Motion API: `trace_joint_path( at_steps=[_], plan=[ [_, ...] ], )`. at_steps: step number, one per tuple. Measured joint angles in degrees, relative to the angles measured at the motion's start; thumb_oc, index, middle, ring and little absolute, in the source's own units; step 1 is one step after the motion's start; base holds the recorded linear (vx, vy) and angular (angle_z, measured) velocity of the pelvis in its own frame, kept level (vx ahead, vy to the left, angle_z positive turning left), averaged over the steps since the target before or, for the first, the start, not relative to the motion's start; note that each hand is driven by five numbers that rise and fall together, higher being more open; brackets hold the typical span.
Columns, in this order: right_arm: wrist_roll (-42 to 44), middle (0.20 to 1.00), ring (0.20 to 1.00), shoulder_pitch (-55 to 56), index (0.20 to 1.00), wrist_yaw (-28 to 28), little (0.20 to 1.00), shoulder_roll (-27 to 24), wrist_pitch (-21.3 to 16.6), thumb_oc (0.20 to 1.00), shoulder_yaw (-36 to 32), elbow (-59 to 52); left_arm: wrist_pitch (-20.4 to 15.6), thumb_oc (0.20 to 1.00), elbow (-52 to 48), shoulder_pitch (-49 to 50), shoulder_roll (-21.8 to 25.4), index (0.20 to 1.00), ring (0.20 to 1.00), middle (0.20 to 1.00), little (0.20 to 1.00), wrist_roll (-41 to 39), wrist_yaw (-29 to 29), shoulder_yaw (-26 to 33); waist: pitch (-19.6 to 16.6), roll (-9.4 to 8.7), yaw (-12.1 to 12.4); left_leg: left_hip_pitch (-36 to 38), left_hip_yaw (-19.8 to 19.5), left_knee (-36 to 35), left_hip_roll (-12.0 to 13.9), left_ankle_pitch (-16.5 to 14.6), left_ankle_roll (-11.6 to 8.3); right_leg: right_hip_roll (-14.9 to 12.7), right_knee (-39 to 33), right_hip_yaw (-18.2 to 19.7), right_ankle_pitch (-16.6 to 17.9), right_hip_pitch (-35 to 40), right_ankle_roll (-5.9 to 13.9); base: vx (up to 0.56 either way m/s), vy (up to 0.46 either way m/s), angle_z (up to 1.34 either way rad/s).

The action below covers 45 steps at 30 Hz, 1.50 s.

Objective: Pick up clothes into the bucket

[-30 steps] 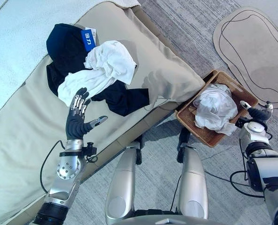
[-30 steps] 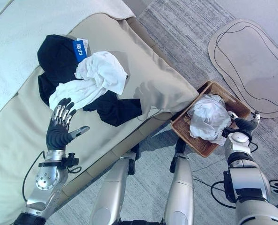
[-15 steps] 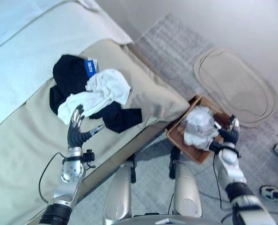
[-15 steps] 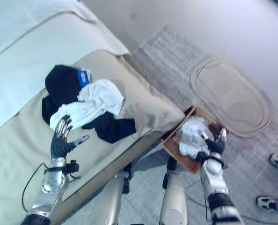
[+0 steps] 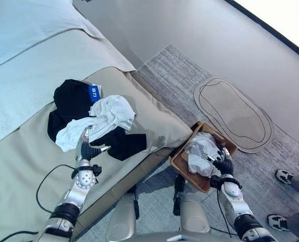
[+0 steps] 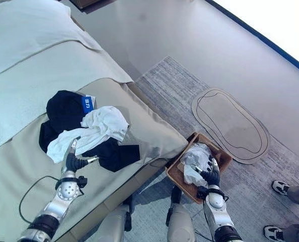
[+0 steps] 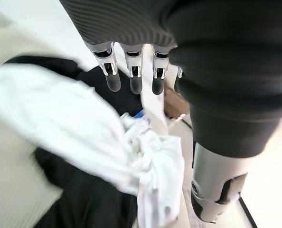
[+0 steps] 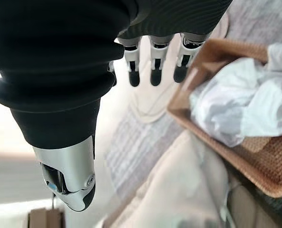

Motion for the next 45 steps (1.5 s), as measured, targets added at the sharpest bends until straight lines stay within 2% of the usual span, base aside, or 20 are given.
trace_joint_path(
  at_steps=[5,6,7,11,16,23,27,37,39,42,45],
  plan=[
    [-1.24,1.0,1.0,-3.05,1.0,-0.13,1.0,-1.62,-0.15,1.0,2.31,-2.79,1.8,1.0,1.16,-4.64,5.87,1.0,1.0,1.0,1.0,8.84,4.0,-4.31,0.59,-0.4,-0.32,-5.68,0.65,5.04,-0.46,-0.51,-0.54,-0.39,3.75,1.35,0.16,-5.77,-0.01,-0.1,0.05,-0.11],
    [-1.44,1.0,1.0,-4.04,1.0,-0.26,1.0,-2.23,-0.33,1.0,2.93,-4.49,2.38,1.0,2.08,-6.39,6.31,1.0,1.0,1.0,1.0,10.38,5.32,-5.37,2.34,-0.98,-0.86,-7.6,0.86,8.47,-0.25,-0.88,-0.42,-0.84,7.23,2.61,-0.65,-7.91,-0.36,-0.12,0.019,-0.05],
    [-1.96,1.0,1.0,-4.71,1.0,-0.17,1.0,-2.51,-0.58,1.0,3.18,-5.05,2.72,1.0,2.81,-6.97,6.28,1.0,1.0,1.0,1.0,11.0,5.76,-5.52,3.31,-0.97,-0.81,-8.05,0.88,9.29,-0.24,-2.14,-0.23,-0.93,8.22,2.58,-1.65,-8.37,-0.4,-0.05,0.005,-0.02],
    [-2.45,1.0,1.0,-7.51,1.0,-0.34,1.0,-4.48,-1.3,1.0,3.19,-8.94,4.82,1.0,4.11,-10.57,7.62,1.0,1.0,1.0,1.0,13.75,7.58,-7.25,8.88,-2.28,-2.16,-14.75,0.32,14.78,0.06,-3.54,-0.45,-1.44,14.66,3.39,-3.64,-15.68,-1.25,-0.06,0.017,0.03],
    [-2.93,1.0,1.0,-7.63,1.0,-0.81,1.0,-6.52,-1.33,1.0,2.71,-9.73,5.36,1.0,3.79,-11.26,11.41,1.0,1.0,1.0,1.0,21.01,8.06,-11.14,11.55,-1.69,-3.11,-20.75,0.22,18.95,0.27,-4.1,-0.64,-1.56,18.55,4.45,-4.01,-21.75,-1.21,-0.03,0.024,-0.05],
    [-2.91,1.0,1.0,-5.98,1.0,-0.51,1.0,-8.1,-2.69,1.0,0.89,-10.42,7.13,1.0,4.5,-15.49,16.28,1.0,1.0,1.0,1.0,29.12,8.04,-15.72,11.59,-1.66,-3.71,-24.46,0.28,19.94,0.45,-4.26,-0.64,-1.53,19.71,5.37,-4.06,-26.01,-1.19,-0.01,0.014,-0.05],
    [-2.86,1.0,1.0,-5.6,1.0,0.24,1.0,-8.16,-3.41,1.0,0.92,-11.35,7.39,1.0,4.8,-17.1,16.56,1.0,1.0,1.0,1.0,32.2,8.77,-17.64,11.48,-1.65,-4.42,-24.98,0.4,19.74,0.35,-4.25,-0.64,-1.51,19.61,5.62,-4.05,-26.68,-1.19,0.0,0.0,0.0],
    [-2.84,1.0,1.0,-6.99,1.0,-0.01,1.0,-7.84,-4.19,1.0,1.05,-12.36,8.6,1.0,10.28,-25.88,15.72,1.0,1.0,1.0,1.0,32.86,9.25,-24.28,11.36,-1.7,-5.02,-25.62,1.58,19.45,0.09,-3.94,-0.52,-1.44,20.01,6.44,-3.65,-28.13,-1.38,0.0,0.01,-0.01],
    [-2.85,1.0,1.0,-7.53,1.0,-0.11,1.0,-7.83,-4.34,1.0,1.03,-12.38,9.16,1.0,11.92,-26.86,15.48,1.0,1.0,1.0,1.0,33.68,8.55,-24.98,11.35,-1.72,-6.06,-25.61,1.68,19.31,0.04,-4.19,-0.57,-1.31,19.83,6.55,-3.77,-28.2,-1.48,0.04,0.031,-0.02],
    [-2.83,1.0,1.0,-8.22,1.0,-0.1,1.0,-8.1,-4.6,1.0,0.89,-12.49,9.98,1.0,15.33,-28.67,15.24,1.0,1.0,1.0,1.0,34.5,6.8,-27.39,11.18,-1.86,-6.51,-25.87,2.54,19.48,0.18,-4.08,-0.37,-0.98,19.83,7.31,-3.21,-29.01,-1.43,0.03,0.034,-0.1],
    [-2.79,1.0,1.0,-8.33,1.0,-0.04,1.0,-8.25,-4.58,1.0,0.34,-12.29,9.54,1.0,14.64,-30.09,15.46,1.0,1.0,1.0,1.0,34.49,4.7,-28.29,10.89,-1.89,-6.34,-26.91,2.84,19.92,0.37,-4.42,0.09,-0.79,20.33,7.77,-3.45,-30.23,-1.43,-0.03,0.019,-0.1]
  ],
)
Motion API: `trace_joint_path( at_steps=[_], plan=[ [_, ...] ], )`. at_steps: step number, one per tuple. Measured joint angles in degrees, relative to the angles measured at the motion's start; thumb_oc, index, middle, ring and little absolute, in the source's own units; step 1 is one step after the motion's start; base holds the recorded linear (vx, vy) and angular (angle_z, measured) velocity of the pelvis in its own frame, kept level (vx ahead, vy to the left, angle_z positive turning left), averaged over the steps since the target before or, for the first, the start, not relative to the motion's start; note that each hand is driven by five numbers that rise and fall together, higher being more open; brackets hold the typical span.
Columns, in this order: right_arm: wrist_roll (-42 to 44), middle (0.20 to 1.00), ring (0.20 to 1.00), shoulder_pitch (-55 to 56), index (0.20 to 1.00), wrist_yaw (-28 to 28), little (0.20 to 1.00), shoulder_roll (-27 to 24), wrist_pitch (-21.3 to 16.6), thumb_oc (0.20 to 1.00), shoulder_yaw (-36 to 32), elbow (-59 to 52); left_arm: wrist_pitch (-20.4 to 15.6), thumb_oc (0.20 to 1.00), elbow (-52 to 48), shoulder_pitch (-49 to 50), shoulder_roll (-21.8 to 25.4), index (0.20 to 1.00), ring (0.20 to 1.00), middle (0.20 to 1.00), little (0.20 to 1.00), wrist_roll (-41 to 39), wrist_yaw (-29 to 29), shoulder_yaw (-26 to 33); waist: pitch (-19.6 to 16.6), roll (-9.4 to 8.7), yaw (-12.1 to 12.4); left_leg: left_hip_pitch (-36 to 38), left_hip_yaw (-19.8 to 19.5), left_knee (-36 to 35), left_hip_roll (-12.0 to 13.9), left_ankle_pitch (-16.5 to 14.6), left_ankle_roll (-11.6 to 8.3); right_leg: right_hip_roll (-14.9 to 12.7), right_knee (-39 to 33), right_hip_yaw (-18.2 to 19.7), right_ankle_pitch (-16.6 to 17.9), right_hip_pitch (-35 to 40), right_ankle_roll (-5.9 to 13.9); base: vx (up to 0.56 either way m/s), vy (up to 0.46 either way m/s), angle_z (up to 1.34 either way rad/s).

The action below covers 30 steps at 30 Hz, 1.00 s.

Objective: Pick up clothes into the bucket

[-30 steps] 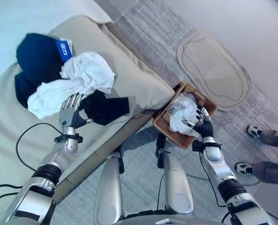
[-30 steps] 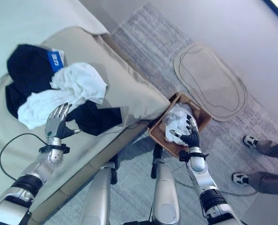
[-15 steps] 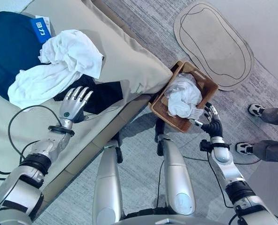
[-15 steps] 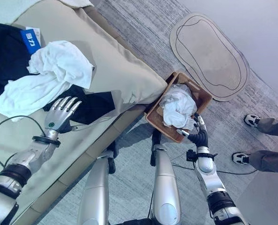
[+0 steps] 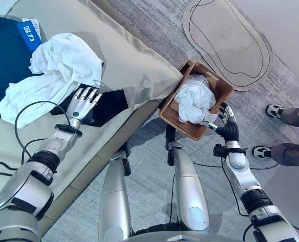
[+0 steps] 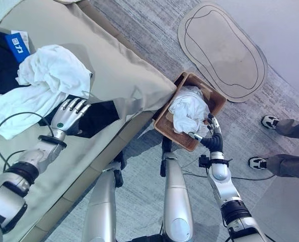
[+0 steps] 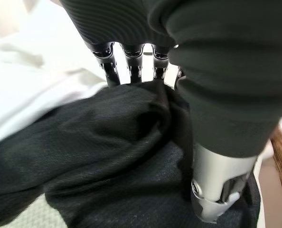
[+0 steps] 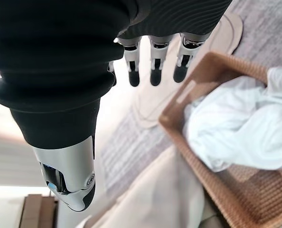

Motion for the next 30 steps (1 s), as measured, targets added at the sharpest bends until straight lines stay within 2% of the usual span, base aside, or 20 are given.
trace_joint_path(
  at_steps=[2,3,4,5,6,7,11,19,23,26,29,30],
  plan=[
    [0.32,1.0,1.0,0.58,1.0,0.06,1.0,-0.08,0.0,1.0,-0.62,0.22,-0.27,1.0,-0.91,-1.33,0.26,1.0,1.0,1.0,1.0,0.04,-1.85,-2.09,-0.47,-0.04,-0.25,-0.96,-0.03,0.68,0.17,-0.52,-0.27,0.0,0.22,0.41,-0.46,-1.02,0.15,0.04,0.016,-0.08],
    [0.67,1.0,1.0,0.69,1.0,0.08,1.0,0.06,0.05,1.0,-1.07,0.45,-0.85,0.871,-0.8,-1.92,0.2,0.871,0.871,0.871,0.871,0.05,-2.93,-2.87,-0.85,-0.05,-0.35,-1.65,0.34,0.95,0.07,-0.17,0.12,0.12,0.3,0.64,0.02,-1.73,0.19,-0.08,0.014,-0.07],
    [0.95,1.0,1.0,0.55,1.0,0.16,1.0,0.0,0.14,1.0,-1.13,0.56,-1.09,0.79,-0.78,-2.49,0.17,0.79,0.79,0.79,0.79,0.04,-4.48,-3.96,-0.93,-0.16,-1.07,-1.83,0.15,1.07,0.32,-0.54,-0.16,0.13,0.2,0.76,-0.18,-1.91,0.26,0.09,0.004,-0.06],
    [1.02,1.0,1.0,0.29,1.0,0.35,1.0,0.04,0.24,1.0,-1.14,0.7,-1.25,0.558,-0.34,-3.03,0.18,0.558,0.558,0.558,0.558,0.06,-5.83,-5.41,-1.06,-0.15,-1.17,-1.97,0.12,1.08,0.32,-0.55,-0.17,0.15,0.13,0.85,-0.17,-1.98,0.28,0.0,0.0,0.0],
    [1.05,1.0,1.0,0.17,1.0,0.6,1.0,0.1,0.29,1.0,-1.13,0.64,-1.4,0.291,-0.38,-3.29,0.04,0.291,0.291,0.291,0.291,-0.02,-7.98,-5.97,-1.26,-0.13,-1.47,-2.23,0.04,1.42,0.32,-0.65,-0.17,0.12,0.1,0.87,-0.13,-2.13,0.5,0.01,0.007,-0.04],
    [1.07,1.0,1.0,0.26,1.0,0.77,1.0,0.14,0.45,1.0,-1.14,0.72,-1.59,0.2,-0.02,-3.67,-0.19,0.2,0.2,0.2,0.2,-0.02,-9.05,-5.98,-1.5,-0.17,-1.42,-2.4,0.19,1.44,0.09,-0.58,-0.06,0.24,0.08,0.97,-0.07,-2.35,0.55,0.02,0.005,-0.05],
    [1.21,1.0,1.0,0.85,1.0,2.49,1.0,0.3,1.26,1.0,-1.14,0.74,-2.63,0.2,-0.89,-4.84,-0.35,0.2,0.2,0.2,0.2,-0.11,-13.07,-4.77,-2.46,-0.11,-1.5,-2.45,0.12,1.76,0.43,-0.84,-0.28,0.21,0.44,1.03,0.02,-2.43,0.39,-0.01,-0.001,-0.01],
    [1.7,1.0,1.0,1.16,1.0,3.81,1.0,0.45,1.29,1.0,-1.2,1.34,-3.39,0.2,0.1,0.12,-0.47,0.2,0.2,0.2,0.2,-0.07,-13.71,-4.49,-4.61,0.18,-0.91,-2.35,-0.06,1.79,0.31,-0.83,-0.23,0.04,1.38,0.93,-0.44,-2.57,0.18,0.0,-0.01,0.03],
    [1.76,1.0,1.0,1.37,1.0,4.16,1.0,0.97,1.74,1.0,-1.18,3.3,-3.48,0.2,0.12,1.59,-1.02,0.2,0.2,0.2,0.2,-0.08,-13.72,-4.2,-4.67,0.16,0.58,-0.76,-0.33,1.48,0.11,-0.85,-0.21,-0.17,1.38,0.82,-0.54,-0.89,0.11,0.03,-0.012,0.03],
    [1.97,1.0,1.0,1.46,1.0,4.14,1.0,1.51,2.38,1.0,-1.16,4.52,-3.52,0.2,0.14,4.71,-2.06,0.2,0.2,0.2,0.2,-0.6,-13.64,-0.78,-4.78,0.16,0.55,3.64,-0.44,-0.09,-0.04,-0.82,-0.19,-0.3,0.53,0.34,-0.78,3.43,-0.02,0.04,-0.017,0.06],
    [2.12,1.0,1.0,2.73,1.0,4.13,1.0,1.6,2.51,1.0,-1.17,5.28,-3.79,0.2,-0.45,7.62,-3.36,0.2,0.2,0.2,0.2,-2.71,-12.93,2.43,-6.06,0.59,2.01,7.59,-1.07,-2.44,-0.14,-0.88,-0.26,-0.74,-0.98,-0.66,-1.3,7.52,0.57,0.08,-0.03,0.09],
    [2.13,1.0,1.0,3.25,1.0,4.1,1.0,1.82,2.57,1.0,-1.19,5.31,-3.97,0.2,-2.75,10.48,-3.61,0.2,0.2,0.2,0.2,-3.78,-12.55,6.31,-6.23,0.56,1.98,10.04,-1.12,-4.34,-0.24,-0.84,-0.24,-0.75,-2.4,-1.04,-1.28,9.87,0.64,0.08,-0.024,0.11]
  ],
)
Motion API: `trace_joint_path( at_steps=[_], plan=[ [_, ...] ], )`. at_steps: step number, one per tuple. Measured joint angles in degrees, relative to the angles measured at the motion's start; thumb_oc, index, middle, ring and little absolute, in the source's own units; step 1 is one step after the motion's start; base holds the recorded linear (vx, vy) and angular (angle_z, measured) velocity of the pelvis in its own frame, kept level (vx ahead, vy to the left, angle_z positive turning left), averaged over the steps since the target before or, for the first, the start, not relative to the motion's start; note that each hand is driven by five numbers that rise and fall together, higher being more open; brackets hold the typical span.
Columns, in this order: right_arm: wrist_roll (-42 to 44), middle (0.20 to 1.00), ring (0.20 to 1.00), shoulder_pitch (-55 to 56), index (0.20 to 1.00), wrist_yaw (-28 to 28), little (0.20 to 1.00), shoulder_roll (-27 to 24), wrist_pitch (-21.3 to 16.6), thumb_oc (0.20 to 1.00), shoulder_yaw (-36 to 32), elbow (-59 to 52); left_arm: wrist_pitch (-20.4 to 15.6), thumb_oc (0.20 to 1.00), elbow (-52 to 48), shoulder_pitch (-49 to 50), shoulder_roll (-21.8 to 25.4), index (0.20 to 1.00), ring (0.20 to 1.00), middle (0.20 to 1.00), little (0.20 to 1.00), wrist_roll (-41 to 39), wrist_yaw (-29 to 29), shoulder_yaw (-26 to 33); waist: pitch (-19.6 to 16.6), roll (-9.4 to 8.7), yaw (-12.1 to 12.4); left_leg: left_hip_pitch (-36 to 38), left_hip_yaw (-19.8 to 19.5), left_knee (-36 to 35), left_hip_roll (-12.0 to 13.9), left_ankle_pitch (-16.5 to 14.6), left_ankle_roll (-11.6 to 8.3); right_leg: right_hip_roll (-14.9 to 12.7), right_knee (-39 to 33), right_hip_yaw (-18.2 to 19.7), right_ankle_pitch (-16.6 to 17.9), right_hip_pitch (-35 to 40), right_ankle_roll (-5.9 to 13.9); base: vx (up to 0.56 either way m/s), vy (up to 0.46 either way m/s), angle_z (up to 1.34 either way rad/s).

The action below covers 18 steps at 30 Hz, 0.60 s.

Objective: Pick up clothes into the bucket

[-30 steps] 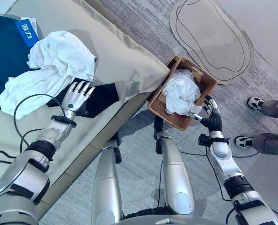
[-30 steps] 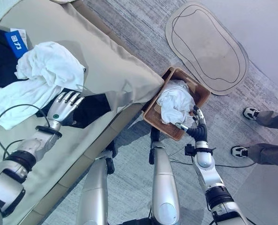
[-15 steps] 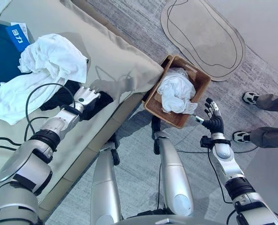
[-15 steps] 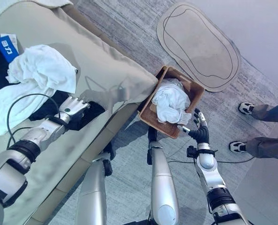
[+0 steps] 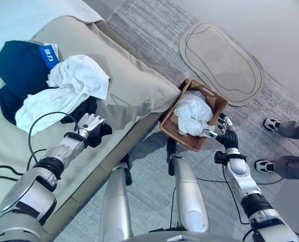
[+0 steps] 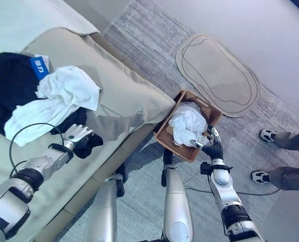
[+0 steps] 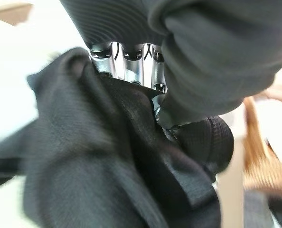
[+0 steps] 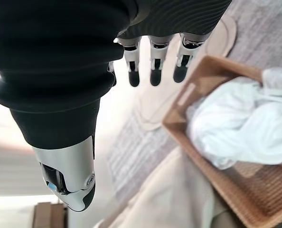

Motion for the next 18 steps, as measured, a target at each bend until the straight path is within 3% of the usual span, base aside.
trace_joint_path(
  at_steps=[5,7,10,18],
  plan=[
    [-0.01,1.0,1.0,3.66,1.0,-0.1,1.0,0.41,0.26,1.0,-1.04,0.16,-2.12,0.2,-13.45,12.23,-0.41,0.2,0.2,0.2,0.2,-8.88,1.62,11.95,-1.96,0.52,2.01,7.02,-0.35,-4.37,0.0,1.15,0.85,0.13,-2.98,-1.37,-0.03,6.92,-0.12,0.08,-0.024,0.06],
    [0.02,1.0,1.0,5.7,1.0,-0.18,1.0,1.37,0.46,1.0,-3.07,0.07,-4.37,0.2,-26.81,20.56,-1.6,0.2,0.2,0.2,0.2,-13.05,2.71,22.35,-2.29,0.84,2.32,10.64,-0.54,-6.89,-0.04,2.05,0.37,0.17,-4.76,-2.41,0.17,10.75,-0.06,0.08,-0.013,0.15],
    [0.01,1.0,1.0,7.7,1.0,0.29,1.0,1.99,1.12,1.0,-3.63,1.59,-5.78,0.2,-30.5,23.06,-2.41,0.2,0.2,0.2,0.2,-18.08,3.49,27.78,-3.73,1.92,3.61,14.4,-1.27,-8.98,-0.31,2.14,0.27,0.09,-6.91,-3.6,0.05,14.87,-0.09,0.07,-0.008,0.16],
    [-0.02,1.0,1.0,8.55,1.0,2.5,1.0,3.04,2.75,1.0,-3.35,4.76,-7.91,0.2,-37.61,20.92,-2.71,0.2,0.2,0.2,0.2,-29.7,2.86,31.62,-8.13,2.52,4.41,21.35,-1.39,-14.4,-0.21,3.78,-0.22,1.06,-14.89,-5.03,2.09,23.22,0.94,0.06,-0.011,0.0]
  ],
)
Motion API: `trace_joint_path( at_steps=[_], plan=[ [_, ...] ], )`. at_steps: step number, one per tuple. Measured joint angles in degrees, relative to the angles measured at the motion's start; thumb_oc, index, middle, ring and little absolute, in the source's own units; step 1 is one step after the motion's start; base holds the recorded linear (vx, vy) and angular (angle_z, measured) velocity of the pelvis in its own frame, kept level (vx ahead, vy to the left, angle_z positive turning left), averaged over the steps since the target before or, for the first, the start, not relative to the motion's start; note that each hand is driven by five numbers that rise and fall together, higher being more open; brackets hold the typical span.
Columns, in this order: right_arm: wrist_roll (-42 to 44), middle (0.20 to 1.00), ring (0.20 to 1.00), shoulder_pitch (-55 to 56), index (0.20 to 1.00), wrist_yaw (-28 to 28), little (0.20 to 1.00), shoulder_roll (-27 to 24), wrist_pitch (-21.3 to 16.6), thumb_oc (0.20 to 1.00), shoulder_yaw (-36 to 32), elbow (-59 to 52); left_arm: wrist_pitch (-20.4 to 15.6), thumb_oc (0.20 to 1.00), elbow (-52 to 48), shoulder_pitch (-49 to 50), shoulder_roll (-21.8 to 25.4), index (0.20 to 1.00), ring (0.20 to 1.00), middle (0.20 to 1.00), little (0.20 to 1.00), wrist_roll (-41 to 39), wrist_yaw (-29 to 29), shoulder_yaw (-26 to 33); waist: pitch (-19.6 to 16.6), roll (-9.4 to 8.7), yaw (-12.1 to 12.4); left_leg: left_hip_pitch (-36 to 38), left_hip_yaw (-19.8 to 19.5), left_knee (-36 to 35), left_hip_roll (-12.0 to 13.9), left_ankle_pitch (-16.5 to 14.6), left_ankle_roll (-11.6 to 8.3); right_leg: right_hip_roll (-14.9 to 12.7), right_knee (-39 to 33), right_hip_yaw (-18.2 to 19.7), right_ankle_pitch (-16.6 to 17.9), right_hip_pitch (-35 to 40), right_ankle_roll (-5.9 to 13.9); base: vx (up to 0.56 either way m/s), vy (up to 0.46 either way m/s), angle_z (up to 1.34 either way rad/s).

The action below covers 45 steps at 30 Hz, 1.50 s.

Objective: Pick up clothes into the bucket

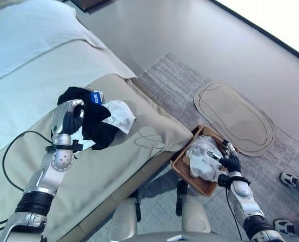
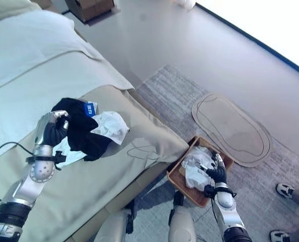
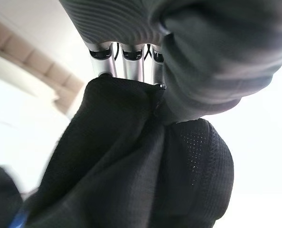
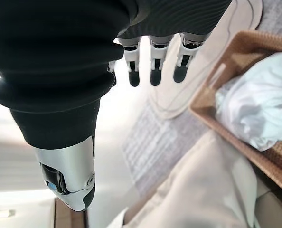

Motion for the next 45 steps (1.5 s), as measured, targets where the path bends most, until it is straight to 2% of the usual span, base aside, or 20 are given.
trace_joint_path(
  at_steps=[6,7,10,12,18,22,25,27,32,33,37,41,45],
  plan=[
    [-0.21,1.0,1.0,0.98,1.0,1.3,1.0,-0.01,1.01,1.0,1.55,-0.01,-0.65,0.2,-2.87,-7.01,1.26,0.2,0.2,0.2,0.2,-7.34,0.05,2.08,-2.12,0.21,0.0,4.4,1.04,-2.82,0.26,0.16,-0.1,0.66,-5.14,0.03,1.71,5.11,0.36,0.06,-0.012,-0.06],
    [-0.29,1.0,1.0,1.44,1.0,1.42,1.0,-0.05,1.47,1.0,2.48,0.27,-0.3,0.2,-0.66,-13.28,4.98,0.2,0.2,0.2,0.2,-7.8,0.06,-1.22,-2.94,0.08,0.05,5.4,0.91,-3.71,0.25,0.62,-0.68,0.94,-6.33,-0.26,2.15,6.41,0.44,0.05,-0.016,0.05],
    [-1.58,1.0,1.0,1.72,1.0,2.65,1.0,-0.06,2.13,1.0,4.25,-1.09,-0.37,0.2,-0.61,-20.47,8.68,0.2,0.2,0.2,0.2,-8.1,-0.38,-2.73,-3.92,0.27,-0.43,7.46,0.85,-5.27,0.06,1.09,-0.68,0.88,-8.22,-0.8,2.72,8.74,0.67,0.03,-0.015,0.04],
    [-2.19,1.0,1.0,1.82,1.0,3.0,1.0,-0.04,2.24,1.0,5.56,-1.03,-0.36,0.2,-0.43,-23.49,10.33,0.2,0.2,0.2,0.2,-9.06,-0.37,-3.66,-4.93,0.71,-1.41,8.76,0.97,-6.15,-0.08,1.22,-0.82,0.86,-9.73,-0.89,3.17,10.3,0.77,0.03,-0.02,0.0],
    [-2.73,1.0,1.0,3.99,1.0,4.78,1.0,0.02,3.06,1.0,7.05,-0.91,-0.4,0.2,-0.29,-30.45,14.98,0.2,0.2,0.2,0.2,-12.47,-0.4,-6.73,-7.11,1.83,-1.64,11.37,1.26,-8.61,-0.02,1.85,-1.37,1.49,-13.32,-0.94,4.49,13.31,0.83,0.06,-0.029,-0.03],
    [-2.73,1.0,1.0,4.64,1.0,5.78,1.0,0.03,3.76,1.0,7.75,-0.7,-0.51,0.2,0.84,-38.2,18.4,0.2,0.2,0.2,0.2,-15.17,-0.44,-12.96,-7.67,2.08,-1.69,12.65,1.19,-9.49,0.2,2.0,-1.58,1.65,-14.35,-1.3,4.74,14.73,0.69,0.03,-0.014,0.02],
    [-2.72,1.0,1.0,4.46,1.0,6.44,1.0,0.02,3.89,1.0,7.96,-0.71,-0.56,0.2,4.49,-47.39,19.68,0.2,0.2,0.2,0.2,-18.97,-0.54,-19.64,-8.64,2.45,-1.75,13.42,1.12,-9.75,0.19,2.13,-1.74,1.55,-14.36,-1.49,4.7,15.48,0.68,0.04,-0.018,0.02],
    [-2.71,1.0,1.0,4.06,1.0,6.62,1.0,-0.08,3.98,1.0,8.38,-0.73,-0.87,0.2,7.26,-54.39,20.82,0.2,0.2,0.2,0.2,-24.31,-1.58,-25.63,-8.91,2.49,-1.64,13.79,1.11,-10.02,0.14,2.15,-1.74,1.72,-14.35,-1.54,4.7,15.7,0.68,0.02,-0.007,0.0],
    [-2.87,1.0,1.0,2.95,1.0,7.47,1.0,-0.39,4.75,1.0,11.2,-0.94,-2.17,0.2,9.23,-66.64,21.18,0.2,0.2,0.2,0.2,-32.45,-2.77,-33.12,-10.21,3.25,-1.65,14.31,0.94,-10.4,-0.03,2.29,-1.95,1.65,-14.35,-1.91,4.68,16.16,0.69,0.01,-0.004,0.02],
    [-3.29,1.0,1.0,2.39,1.0,7.63,1.0,-0.95,5.02,1.0,12.79,-0.94,-3.0,0.2,10.44,-70.56,21.25,0.2,0.2,0.2,0.2,-33.74,-3.14,-36.87,-10.53,3.49,-1.6,14.37,0.84,-10.38,-0.12,2.37,-2.0,1.61,-14.35,-2.16,4.69,16.44,0.7,0.01,-0.005,0.09],
    [-4.51,1.0,1.0,-1.63,1.0,9.4,1.0,-1.83,5.65,1.0,18.22,-1.96,-3.31,0.2,14.16,-80.97,21.0,0.2,0.2,0.2,0.2,-37.03,-4.71,-44.26,-11.49,4.32,-1.66,14.45,0.52,-10.6,-0.13,2.6,-2.16,1.51,-14.35,-2.28,4.68,16.53,0.7,0.0,-0.002,0.02],
    [-4.49,1.0,1.0,-2.96,1.0,11.29,1.0,-2.82,5.86,1.0,21.5,-7.16,-4.06,0.2,16.31,-85.14,19.88,0.2,0.2,0.2,0.2,-39.65,-5.62,-45.82,-12.75,5.62,-1.61,14.53,0.38,-11.07,-0.12,2.65,-2.2,1.58,-14.36,-2.39,4.66,16.46,0.7,0.0,-0.001,0.01],
    [-4.39,1.0,1.0,-6.09,1.0,13.78,1.0,-2.95,5.91,1.0,26.16,-9.67,-4.19,0.2,22.08,-89.94,15.85,0.2,0.2,0.2,0.2,-50.28,-9.38,-47.8,-13.53,6.5,-1.5,14.56,0.33,-11.33,-0.12,2.69,-2.15,1.57,-14.36,-2.43,4.63,16.41,0.71,0.0,0.0,0.0]
  ],
)
